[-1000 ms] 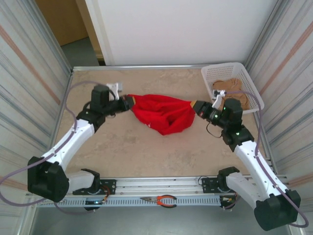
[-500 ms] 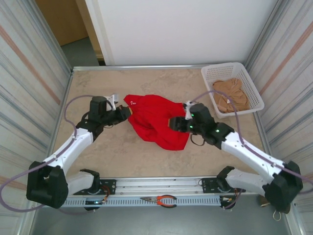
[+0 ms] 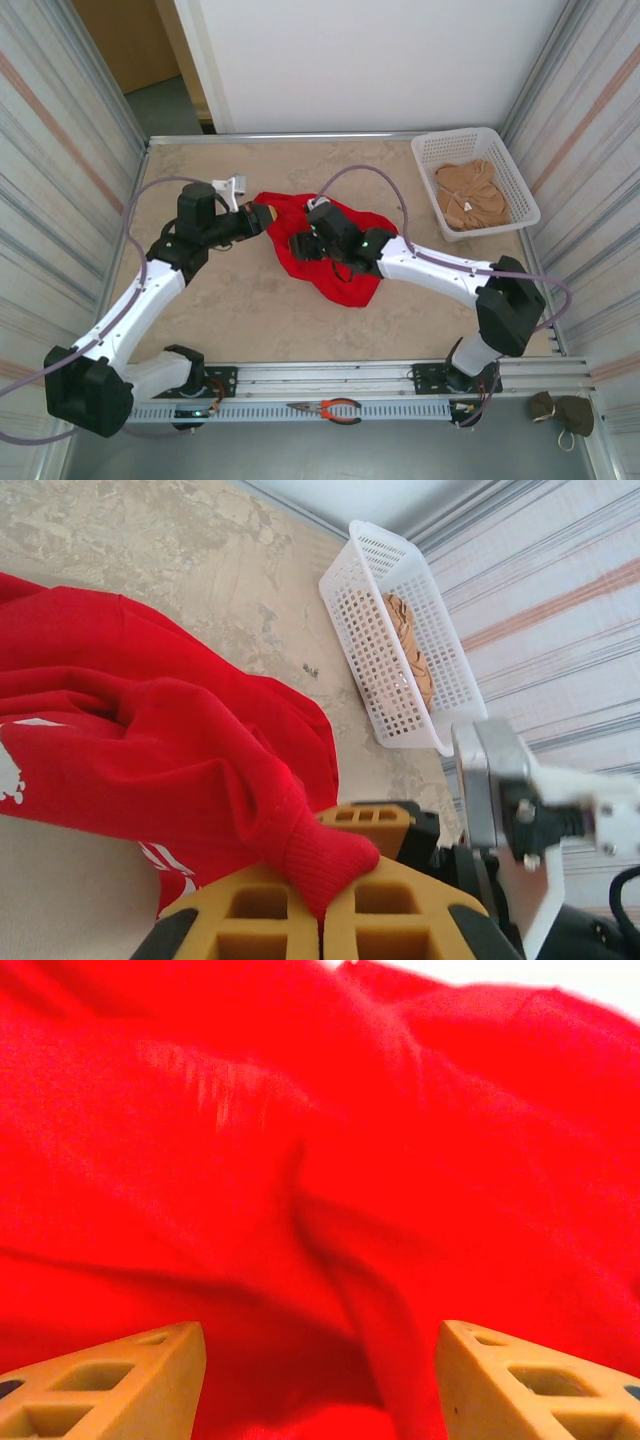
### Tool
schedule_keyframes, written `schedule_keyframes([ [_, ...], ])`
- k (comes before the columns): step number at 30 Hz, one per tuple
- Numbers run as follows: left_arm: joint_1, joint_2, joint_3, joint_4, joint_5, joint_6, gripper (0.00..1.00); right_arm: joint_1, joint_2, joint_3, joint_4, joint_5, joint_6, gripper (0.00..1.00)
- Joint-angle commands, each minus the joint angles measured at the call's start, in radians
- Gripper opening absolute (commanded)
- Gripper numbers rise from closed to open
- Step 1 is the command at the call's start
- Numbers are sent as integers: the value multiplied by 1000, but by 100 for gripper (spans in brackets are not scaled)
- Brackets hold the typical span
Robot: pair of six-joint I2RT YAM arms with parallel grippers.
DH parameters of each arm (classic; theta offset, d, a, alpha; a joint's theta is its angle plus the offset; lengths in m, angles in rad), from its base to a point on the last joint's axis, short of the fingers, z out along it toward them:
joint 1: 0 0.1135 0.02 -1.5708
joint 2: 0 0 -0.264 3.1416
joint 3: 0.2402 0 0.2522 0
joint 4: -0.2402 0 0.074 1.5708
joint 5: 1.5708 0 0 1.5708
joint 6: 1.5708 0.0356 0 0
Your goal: Fold the inside-out t-shirt
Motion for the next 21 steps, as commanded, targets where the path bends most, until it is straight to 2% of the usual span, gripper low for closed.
schedule_keyframes([
  [1,-9,-49,28,-4,24,0,0,-22,56,73,22,85,-15,60],
  [4,-9,-57,30,5,22,-17,0,-51,132,115,22,41,0,54],
  [5,-9,-55,36,5,14,-19,0,-58,155,123,20,35,0,47],
  [7,1,-45,60,3,9,-19,0,-81,177,140,4,24,-16,21],
  [8,16,-33,80,1,15,-17,0,-103,174,150,-12,8,-30,3],
  [9,41,-15,109,-2,29,-12,0,-134,161,169,-29,-28,-48,0],
  [11,100,29,201,-43,46,8,0,-200,117,237,-92,-99,-95,0],
  [15,200,119,450,-81,107,-1,0,-334,14,501,-257,-319,-152,0],
  [18,197,153,639,-113,109,-6,0,-380,-32,707,-370,-426,-171,0],
  [21,163,176,788,-148,110,-13,0,-412,-76,789,-404,-517,-154,0],
])
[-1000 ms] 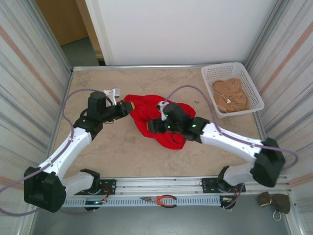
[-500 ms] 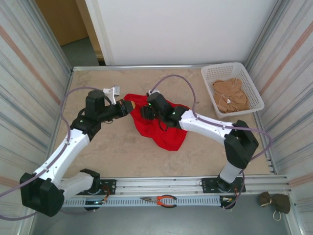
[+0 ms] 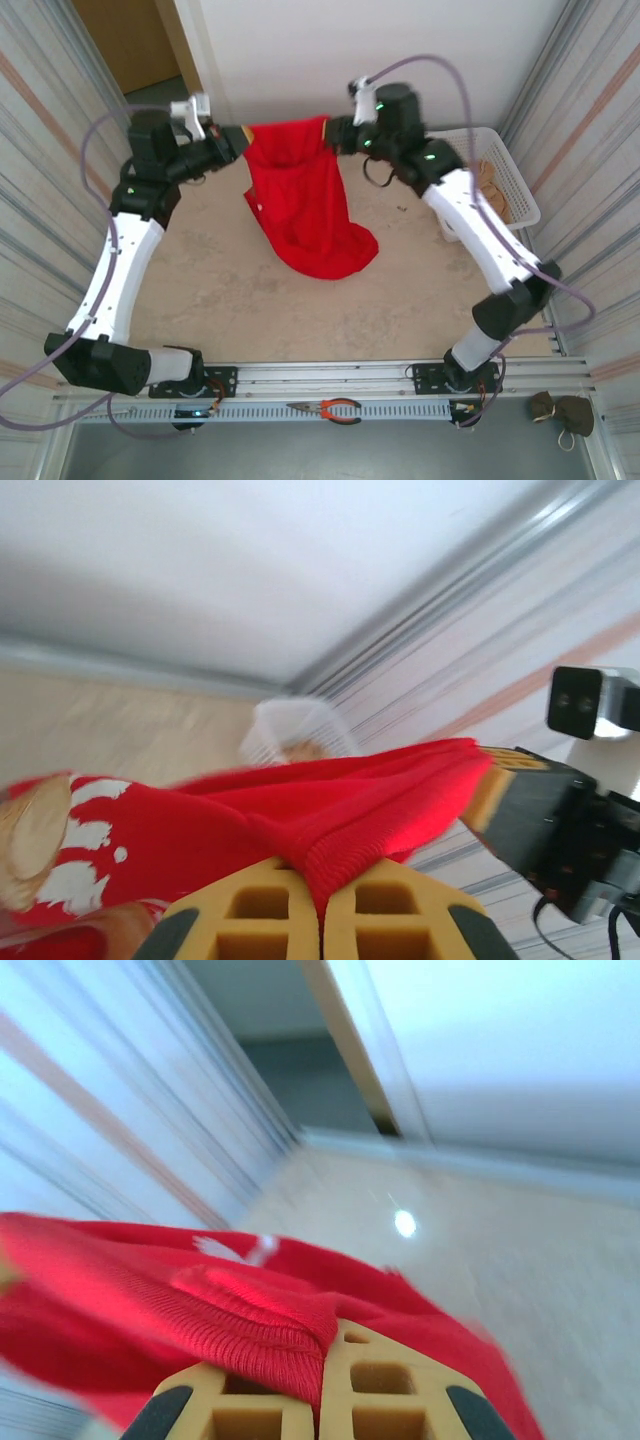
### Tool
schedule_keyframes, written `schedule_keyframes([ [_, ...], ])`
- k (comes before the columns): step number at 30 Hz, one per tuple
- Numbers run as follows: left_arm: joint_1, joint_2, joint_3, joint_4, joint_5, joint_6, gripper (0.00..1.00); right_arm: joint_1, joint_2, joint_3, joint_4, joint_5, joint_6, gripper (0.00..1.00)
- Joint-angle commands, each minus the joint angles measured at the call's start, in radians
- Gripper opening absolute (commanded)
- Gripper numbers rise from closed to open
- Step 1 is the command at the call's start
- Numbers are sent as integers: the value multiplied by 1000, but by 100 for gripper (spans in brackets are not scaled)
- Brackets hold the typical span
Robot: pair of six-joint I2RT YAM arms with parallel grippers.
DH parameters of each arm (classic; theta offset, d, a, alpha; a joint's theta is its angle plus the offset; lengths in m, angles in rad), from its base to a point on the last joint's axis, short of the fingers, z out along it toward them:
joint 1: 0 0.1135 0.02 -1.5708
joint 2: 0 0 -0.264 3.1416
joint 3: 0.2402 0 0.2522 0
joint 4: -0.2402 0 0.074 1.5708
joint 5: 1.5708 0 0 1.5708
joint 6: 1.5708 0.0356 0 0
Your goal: Fold the inside-out t-shirt
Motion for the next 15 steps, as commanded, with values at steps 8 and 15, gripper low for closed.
schedule_keyframes([
  [8,-203,-37,157,-81,-96,33,0,-166,-252,-413,113,-236,146,0],
  [15,-314,0,-16,-64,-129,67,0,-150,-398,-817,167,-119,119,55],
])
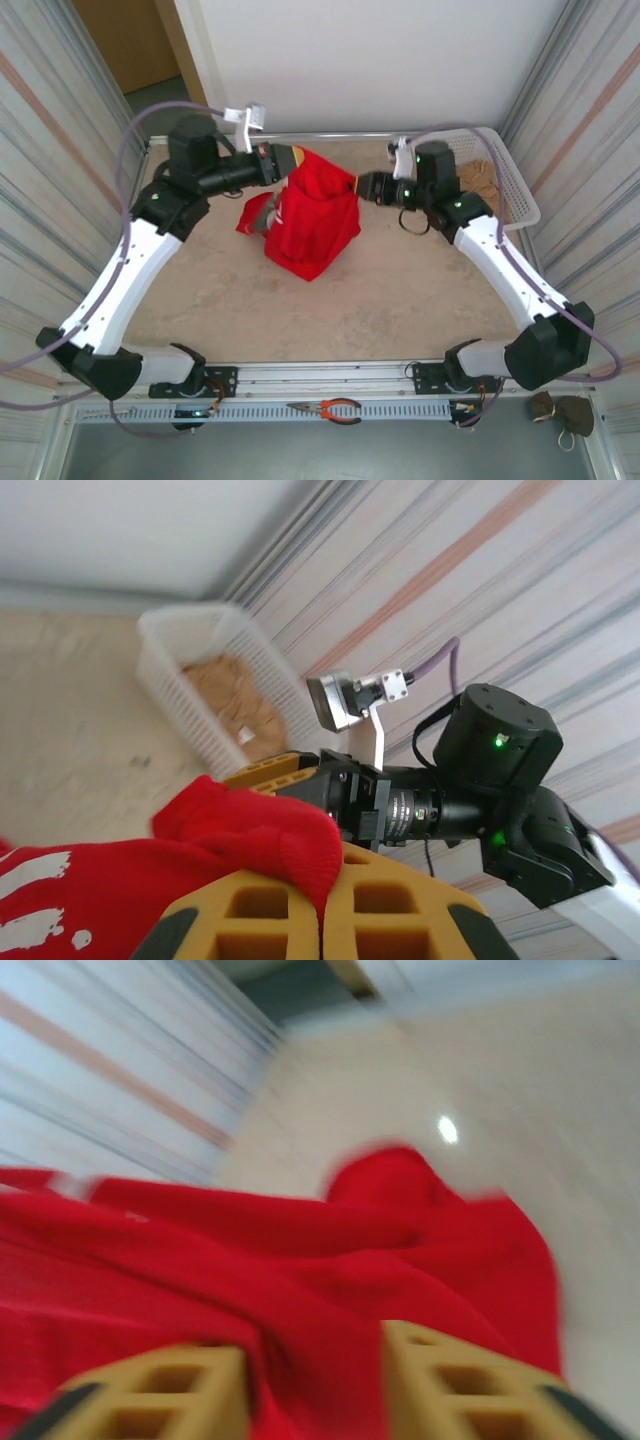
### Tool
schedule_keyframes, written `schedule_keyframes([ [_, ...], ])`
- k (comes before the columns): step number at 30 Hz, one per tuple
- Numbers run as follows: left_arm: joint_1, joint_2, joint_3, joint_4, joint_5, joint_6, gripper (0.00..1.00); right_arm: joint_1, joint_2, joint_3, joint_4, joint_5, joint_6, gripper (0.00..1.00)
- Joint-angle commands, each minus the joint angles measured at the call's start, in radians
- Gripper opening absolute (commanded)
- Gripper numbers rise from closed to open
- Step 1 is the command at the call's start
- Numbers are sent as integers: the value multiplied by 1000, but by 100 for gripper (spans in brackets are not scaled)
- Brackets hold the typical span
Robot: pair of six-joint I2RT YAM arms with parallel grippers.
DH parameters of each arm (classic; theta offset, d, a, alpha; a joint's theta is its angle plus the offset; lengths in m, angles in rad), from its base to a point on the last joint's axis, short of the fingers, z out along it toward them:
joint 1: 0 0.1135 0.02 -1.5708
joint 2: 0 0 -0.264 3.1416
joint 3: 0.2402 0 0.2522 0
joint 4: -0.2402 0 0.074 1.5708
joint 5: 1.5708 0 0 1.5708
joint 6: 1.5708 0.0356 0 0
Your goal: Fold the inside-out t-shirt
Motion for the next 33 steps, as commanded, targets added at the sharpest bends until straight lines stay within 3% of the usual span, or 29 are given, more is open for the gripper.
schedule_keyframes([
  [1,0,-5,-38,47,-29,29,0,53,-146,-105,6,114,-17,60],
  [6,-6,8,-55,71,27,38,0,251,-282,-179,-14,227,-174,61],
  [9,-11,3,-58,66,34,47,0,318,-307,-181,13,236,-252,60],
  [14,-18,-2,-59,75,47,43,0,342,-232,-104,53,146,-319,61],
  [23,-14,11,-26,69,45,47,0,343,45,83,21,5,-390,58],
  [25,2,32,-3,61,47,48,0,345,92,65,21,-43,-381,50],
  [29,52,130,68,65,63,62,0,333,135,-7,72,-73,-338,1],
  [32,108,268,181,59,88,81,0,268,138,-44,131,-82,-260,0],
  [33,127,318,224,52,96,84,6,226,136,-53,155,-83,-212,0],
])
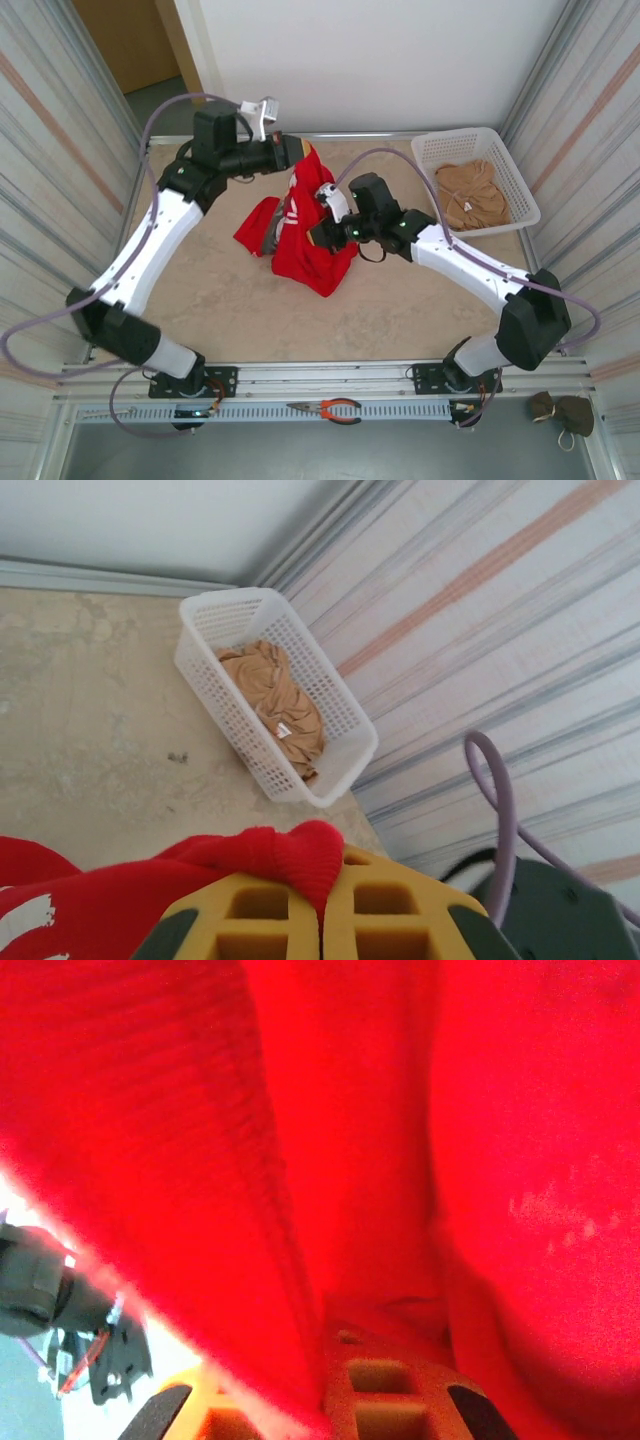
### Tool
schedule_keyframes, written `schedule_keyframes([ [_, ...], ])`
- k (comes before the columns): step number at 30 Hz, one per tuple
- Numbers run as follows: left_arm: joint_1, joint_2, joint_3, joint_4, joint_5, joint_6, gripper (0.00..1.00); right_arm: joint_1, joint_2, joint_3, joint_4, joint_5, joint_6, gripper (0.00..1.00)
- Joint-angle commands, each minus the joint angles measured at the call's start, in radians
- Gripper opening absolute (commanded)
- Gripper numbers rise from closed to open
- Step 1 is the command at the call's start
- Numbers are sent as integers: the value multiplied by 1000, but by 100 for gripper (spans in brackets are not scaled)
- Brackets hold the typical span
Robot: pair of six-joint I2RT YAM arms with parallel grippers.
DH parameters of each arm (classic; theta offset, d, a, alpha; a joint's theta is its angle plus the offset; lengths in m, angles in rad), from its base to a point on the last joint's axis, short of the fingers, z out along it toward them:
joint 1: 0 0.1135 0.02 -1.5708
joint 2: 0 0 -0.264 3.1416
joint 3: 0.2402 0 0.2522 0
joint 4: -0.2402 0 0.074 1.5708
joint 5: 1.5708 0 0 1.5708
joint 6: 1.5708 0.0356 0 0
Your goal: Fold the inside-out t-shirt
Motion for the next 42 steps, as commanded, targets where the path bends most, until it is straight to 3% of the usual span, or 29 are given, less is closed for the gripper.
schedule_keyframes([
  [1,68,136,136,29,38,44,19,-116,-8,-38,76,-33,154,0],
  [3,94,187,169,7,51,45,43,-211,-19,-66,146,-50,273,0],
  [5,98,173,121,5,35,54,59,-271,-30,-75,174,-43,343,0],
  [9,56,21,-181,85,-40,51,73,-313,-24,-50,179,-50,399,0],
  [15,-161,-172,-584,166,-317,63,71,-315,-9,-35,191,-56,425,0],
  [18,-277,-168,-662,164,-501,90,65,-316,-16,-43,188,-48,434,0],
  [21,-322,-117,-670,143,-628,83,61,-316,-39,-62,186,-38,441,0],
  [24,-325,-61,-668,142,-668,63,61,-316,-69,-82,179,-26,444,0],
  [31,-326,117,-581,116,-639,71,66,-316,-119,-86,170,-32,464,0],
  [33,-323,157,-559,87,-661,68,60,-318,-136,-77,154,-27,464,0],
  [34,-319,174,-556,82,-666,65,52,-321,-147,-74,144,-24,464,0],
  [36,-299,190,-560,81,-664,62,32,-332,-171,-64,118,-11,466,0],
  [38,-264,177,-578,107,-621,70,0,-349,-199,-70,83,19,469,0],
  [42,-199,36,-633,197,-473,108,0,-391,-218,-125,23,107,475,0],
])
